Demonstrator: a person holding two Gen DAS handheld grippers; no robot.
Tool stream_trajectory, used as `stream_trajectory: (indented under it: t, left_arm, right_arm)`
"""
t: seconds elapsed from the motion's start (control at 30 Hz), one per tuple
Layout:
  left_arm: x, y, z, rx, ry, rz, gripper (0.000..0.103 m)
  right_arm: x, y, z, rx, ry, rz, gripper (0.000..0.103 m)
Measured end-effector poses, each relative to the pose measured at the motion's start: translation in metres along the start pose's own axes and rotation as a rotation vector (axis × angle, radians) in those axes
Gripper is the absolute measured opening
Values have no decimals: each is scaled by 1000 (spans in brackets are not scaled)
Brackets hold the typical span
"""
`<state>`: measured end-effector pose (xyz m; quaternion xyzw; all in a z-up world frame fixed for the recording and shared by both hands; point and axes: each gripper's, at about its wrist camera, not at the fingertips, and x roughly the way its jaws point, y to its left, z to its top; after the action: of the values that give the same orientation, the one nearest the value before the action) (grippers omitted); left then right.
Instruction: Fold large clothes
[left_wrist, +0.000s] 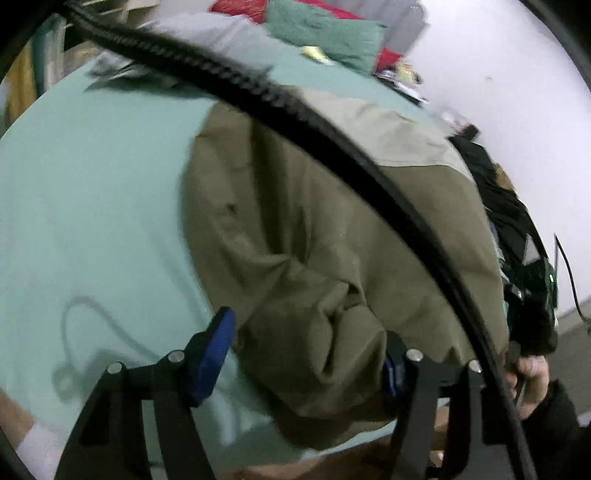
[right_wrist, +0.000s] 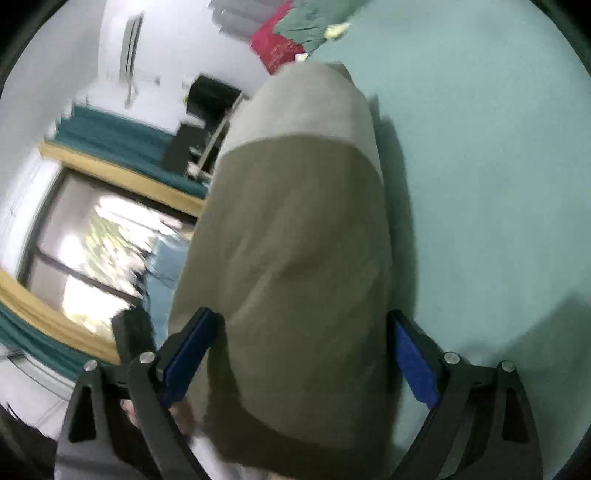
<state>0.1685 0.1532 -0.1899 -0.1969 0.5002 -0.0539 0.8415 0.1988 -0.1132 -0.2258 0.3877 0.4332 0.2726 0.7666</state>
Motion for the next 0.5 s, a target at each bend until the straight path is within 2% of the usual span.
stream_trajectory:
  t: [0.07, 0.1, 0.13, 0.2, 0.23, 0.4, 0.5]
  left_arm:
    - [-14, 2, -7, -39, -17, -6, 68]
    - [-22, 4, -5, -46, -32, -16, 68]
    - [-32, 2, -6, -44, -52, -22, 68]
    - [-51, -7, -9, -24, -85, -18, 74]
    - [-57, -9, -9, -17, -92, -15, 77]
    - [-76, -31, -8, 42, -118, -45, 81]
    - [-68, -51, -4, 47, -125, -77, 86]
  right_arm:
    - [1, 2, 2, 9, 24, 11, 69]
    - [4, 4, 4, -2, 32, -3, 52]
    - [2, 7, 6, -21, 40, -18, 40]
    - [-1, 18, 7, -74, 53, -65, 32]
    - [-9, 26, 9, -106, 56, -84, 30]
    - [-45, 47, 18, -206, 57, -160, 27]
    - [-95, 51, 17, -262, 57, -249, 26]
